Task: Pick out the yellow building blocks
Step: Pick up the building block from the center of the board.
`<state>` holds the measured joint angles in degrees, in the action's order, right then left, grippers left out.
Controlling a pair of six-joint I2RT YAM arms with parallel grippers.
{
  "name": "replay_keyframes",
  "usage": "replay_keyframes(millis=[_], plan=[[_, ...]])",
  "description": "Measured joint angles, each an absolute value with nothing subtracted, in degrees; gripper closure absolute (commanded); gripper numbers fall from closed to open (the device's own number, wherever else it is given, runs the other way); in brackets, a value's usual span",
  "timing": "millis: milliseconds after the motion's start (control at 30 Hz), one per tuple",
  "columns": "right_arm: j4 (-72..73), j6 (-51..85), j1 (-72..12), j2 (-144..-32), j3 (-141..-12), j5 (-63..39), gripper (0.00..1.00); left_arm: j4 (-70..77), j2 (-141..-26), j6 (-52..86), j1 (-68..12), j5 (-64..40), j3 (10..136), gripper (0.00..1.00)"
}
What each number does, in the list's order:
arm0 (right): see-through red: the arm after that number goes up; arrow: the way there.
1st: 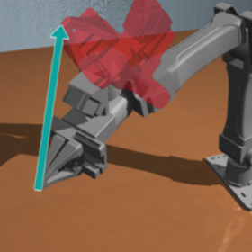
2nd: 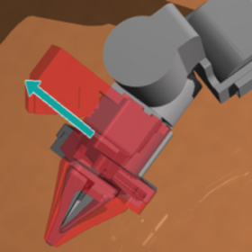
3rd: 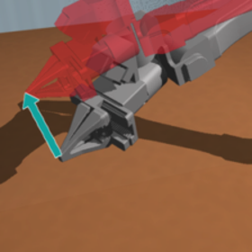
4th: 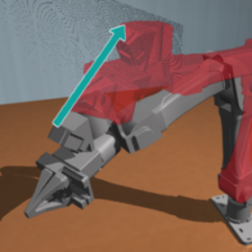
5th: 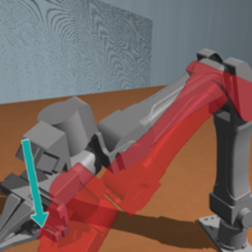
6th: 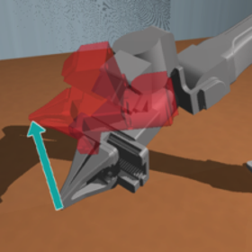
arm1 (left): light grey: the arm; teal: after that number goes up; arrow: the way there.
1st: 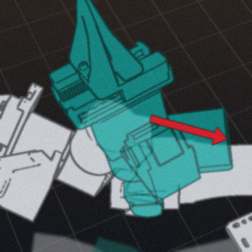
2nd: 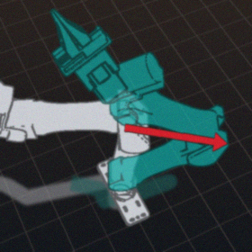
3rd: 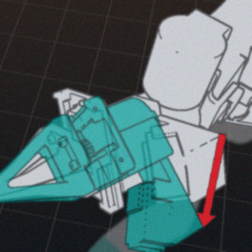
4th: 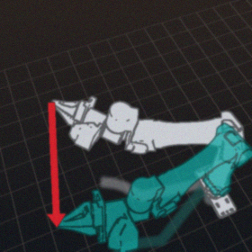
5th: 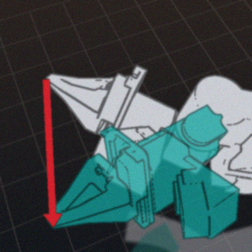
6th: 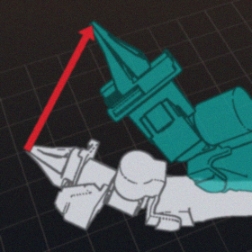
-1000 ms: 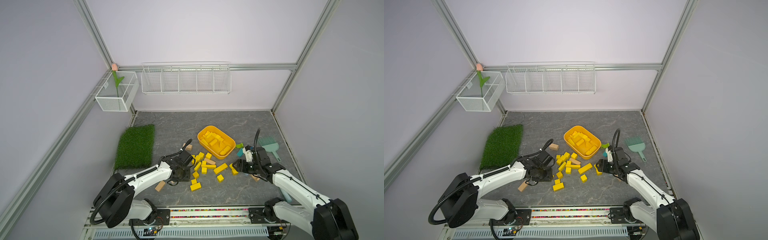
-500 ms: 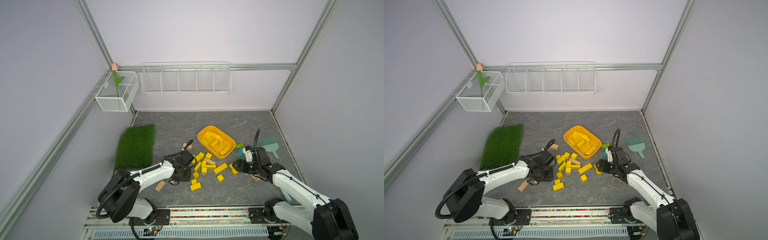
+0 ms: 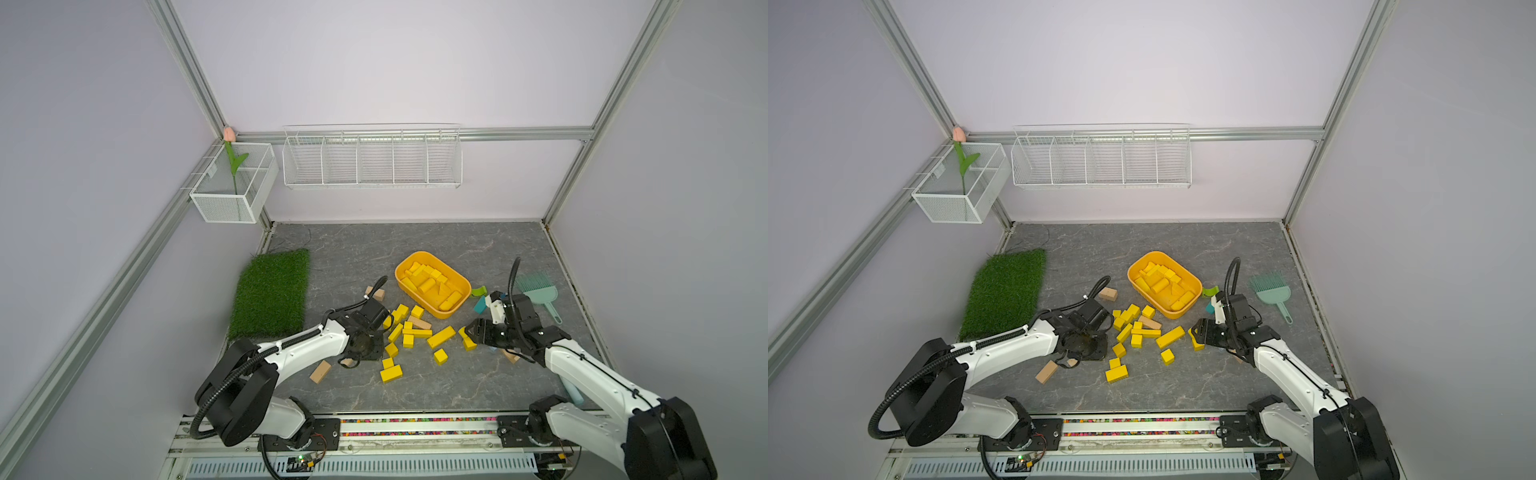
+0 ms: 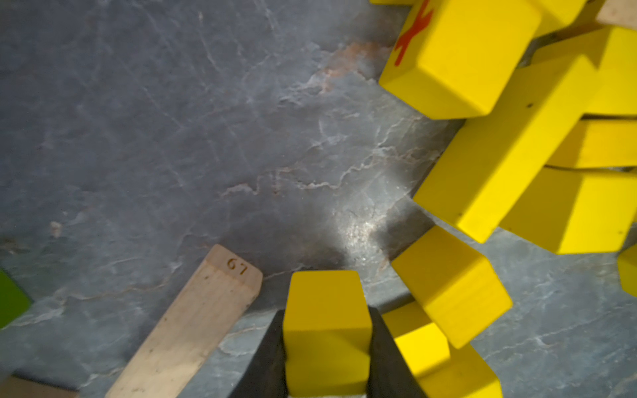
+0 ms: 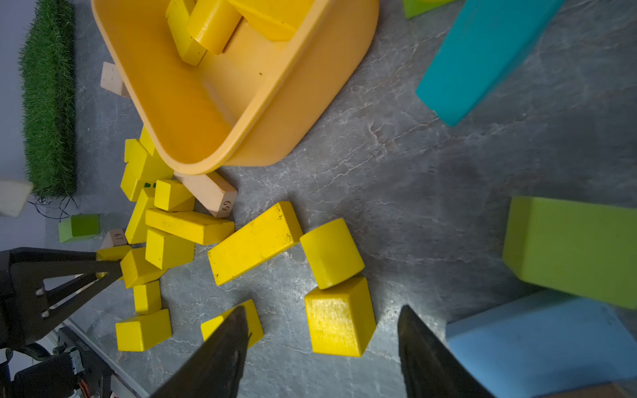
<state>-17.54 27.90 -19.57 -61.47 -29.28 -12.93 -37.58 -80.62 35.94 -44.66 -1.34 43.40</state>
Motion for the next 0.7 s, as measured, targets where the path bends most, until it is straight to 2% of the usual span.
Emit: replay_keyframes(millis=[400, 700], plan=[[-17.5, 27.9, -19.6, -61.5, -29.3, -13.0, 0.3, -39.1, -77.6, 35.6, -44.6, -0.9, 47.6, 0.74], [-17.5, 27.9, -19.6, -61.5, -29.3, -13.1, 0.3, -39.6, -81.4, 33.8, -44.7, -0.9, 57.8, 0.74]])
